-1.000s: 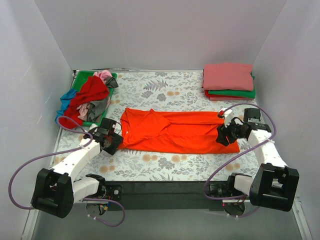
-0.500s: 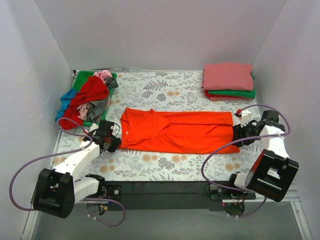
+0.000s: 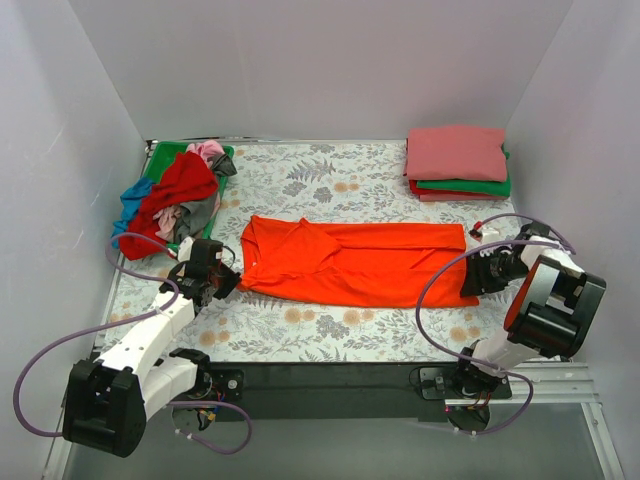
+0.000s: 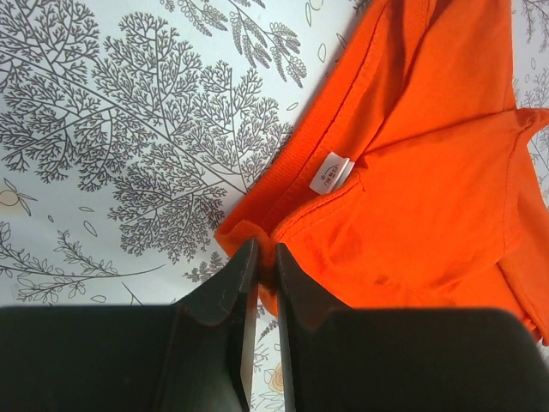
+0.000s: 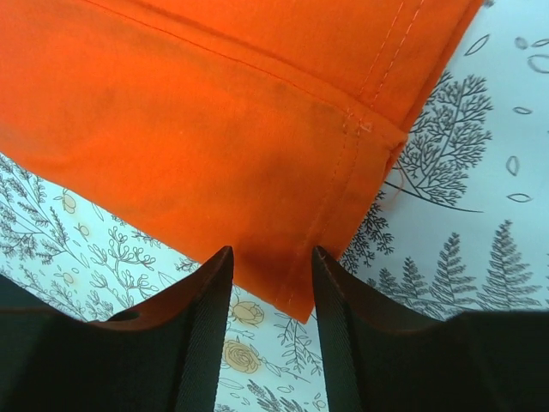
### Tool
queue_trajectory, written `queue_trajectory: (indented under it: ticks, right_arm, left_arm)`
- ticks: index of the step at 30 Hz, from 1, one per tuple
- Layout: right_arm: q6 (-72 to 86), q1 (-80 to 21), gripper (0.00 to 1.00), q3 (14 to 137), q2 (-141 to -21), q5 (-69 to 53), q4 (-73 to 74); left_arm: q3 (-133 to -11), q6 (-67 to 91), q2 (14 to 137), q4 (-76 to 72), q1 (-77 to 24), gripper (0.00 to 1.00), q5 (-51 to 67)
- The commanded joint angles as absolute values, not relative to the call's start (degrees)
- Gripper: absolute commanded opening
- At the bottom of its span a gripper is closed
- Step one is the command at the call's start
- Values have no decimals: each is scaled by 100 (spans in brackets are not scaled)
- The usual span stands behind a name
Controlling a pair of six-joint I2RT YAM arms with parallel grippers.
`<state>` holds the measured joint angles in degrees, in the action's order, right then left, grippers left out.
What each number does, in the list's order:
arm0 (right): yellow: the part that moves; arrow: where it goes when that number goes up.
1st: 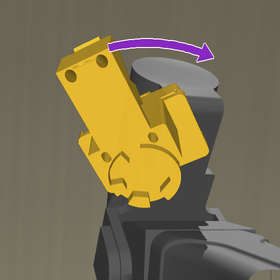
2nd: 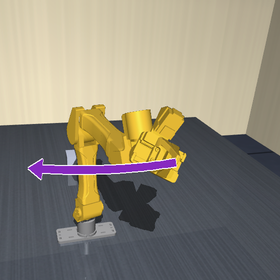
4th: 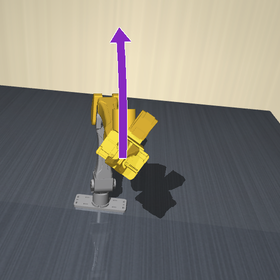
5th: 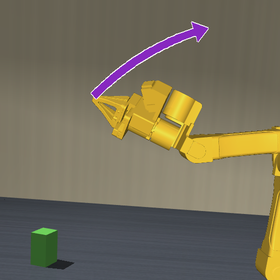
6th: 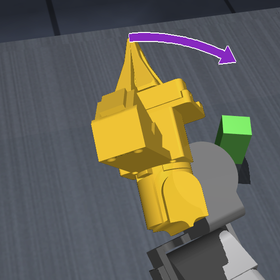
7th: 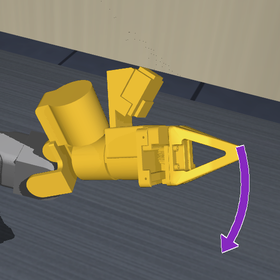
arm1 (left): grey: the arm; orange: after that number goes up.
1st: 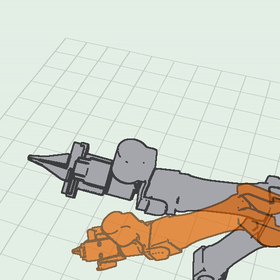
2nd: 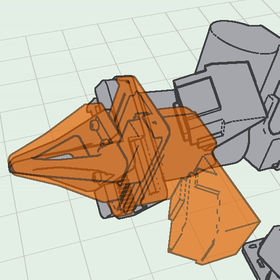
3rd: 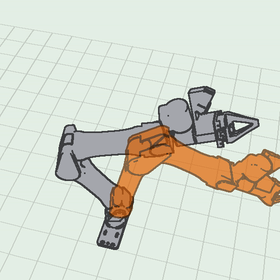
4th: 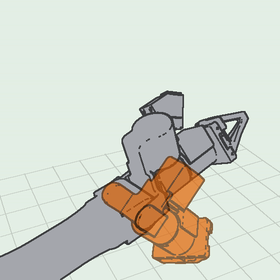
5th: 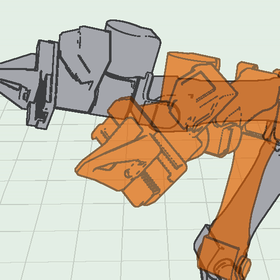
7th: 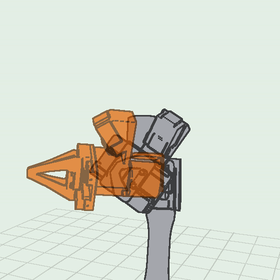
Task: Fold and stack the t-shirts
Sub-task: Fold the tshirt
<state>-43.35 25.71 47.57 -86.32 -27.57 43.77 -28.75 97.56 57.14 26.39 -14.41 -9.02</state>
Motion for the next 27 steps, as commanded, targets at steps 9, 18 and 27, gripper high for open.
queue_trajectory:
  ticks: [9,18,27]
  right_arm:
    - [-4219,2680,5,4921,-9150,-2672,4483]
    - [-4368,2944,1,5115,-9114,-2329,4491]
    - [-4482,2953,1,5027,-8947,-2408,4500]
  left_arm:
    - [-2865,9728,5616,2768,-1406,0,-1177]
    - [-2830,9835,5713,3076,-1406,0,-1336]
    - [-2997,9914,5915,3664,-1415,4,-976]
